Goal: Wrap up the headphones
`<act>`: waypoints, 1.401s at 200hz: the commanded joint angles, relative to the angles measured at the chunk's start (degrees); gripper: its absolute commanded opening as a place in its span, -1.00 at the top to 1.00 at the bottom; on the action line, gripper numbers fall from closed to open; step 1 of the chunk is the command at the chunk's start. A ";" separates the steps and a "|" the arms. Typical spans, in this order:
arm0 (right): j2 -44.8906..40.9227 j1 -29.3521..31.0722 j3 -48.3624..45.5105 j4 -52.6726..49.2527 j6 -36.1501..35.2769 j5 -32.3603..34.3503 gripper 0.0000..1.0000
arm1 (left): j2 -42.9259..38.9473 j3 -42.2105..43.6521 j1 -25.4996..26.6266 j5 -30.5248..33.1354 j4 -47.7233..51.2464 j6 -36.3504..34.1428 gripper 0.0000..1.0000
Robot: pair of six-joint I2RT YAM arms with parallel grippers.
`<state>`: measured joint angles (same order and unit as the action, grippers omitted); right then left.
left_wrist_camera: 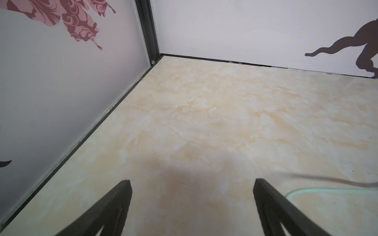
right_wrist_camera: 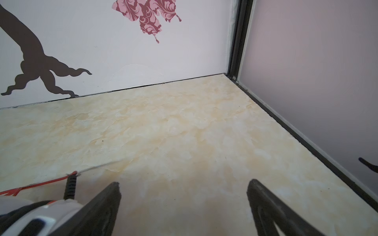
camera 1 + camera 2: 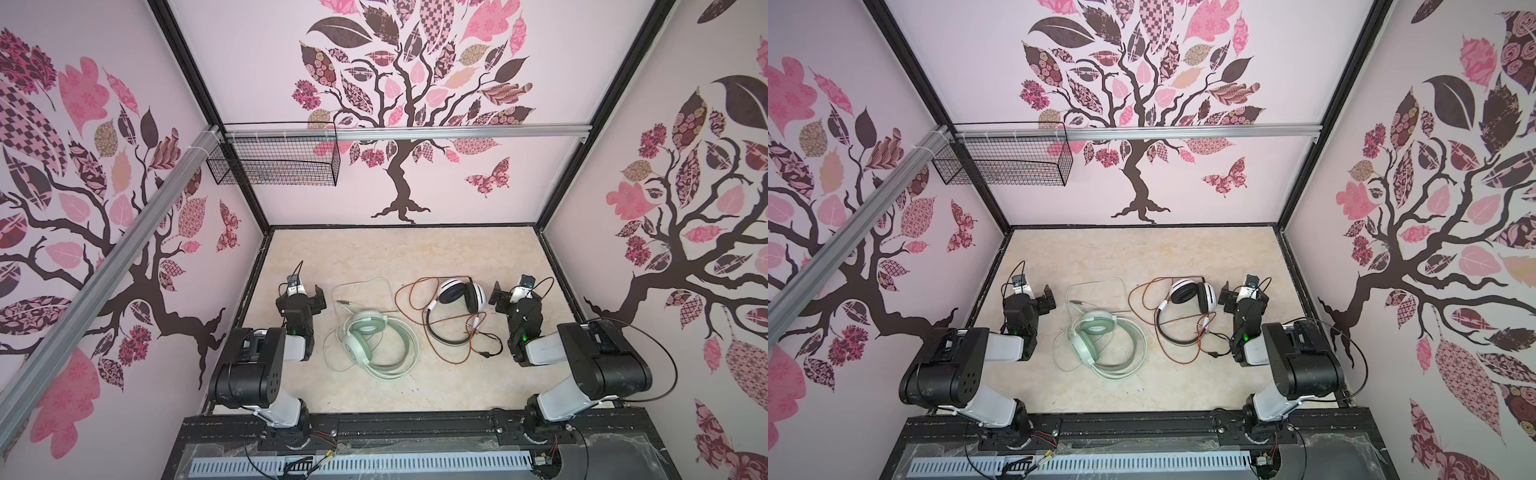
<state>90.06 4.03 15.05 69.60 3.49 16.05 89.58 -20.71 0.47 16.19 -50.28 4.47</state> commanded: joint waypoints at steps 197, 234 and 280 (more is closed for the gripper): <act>0.11 -1.01 -0.18 0.86 0.67 -2.27 -0.99 | -0.37 -0.74 0.05 -0.36 -0.40 -0.43 -0.93; -4.23 0.59 0.25 -3.01 -0.37 1.89 -0.99 | -0.74 -0.50 0.10 0.38 -1.77 -0.62 -0.93; -23.19 3.78 14.61 -42.00 32.95 8.55 -0.99 | -17.51 -24.49 6.81 13.36 51.60 19.38 -0.93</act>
<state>76.20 8.51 23.24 47.37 13.61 23.40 78.00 -31.00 5.82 27.68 -25.34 9.39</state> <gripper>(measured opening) 0.995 0.965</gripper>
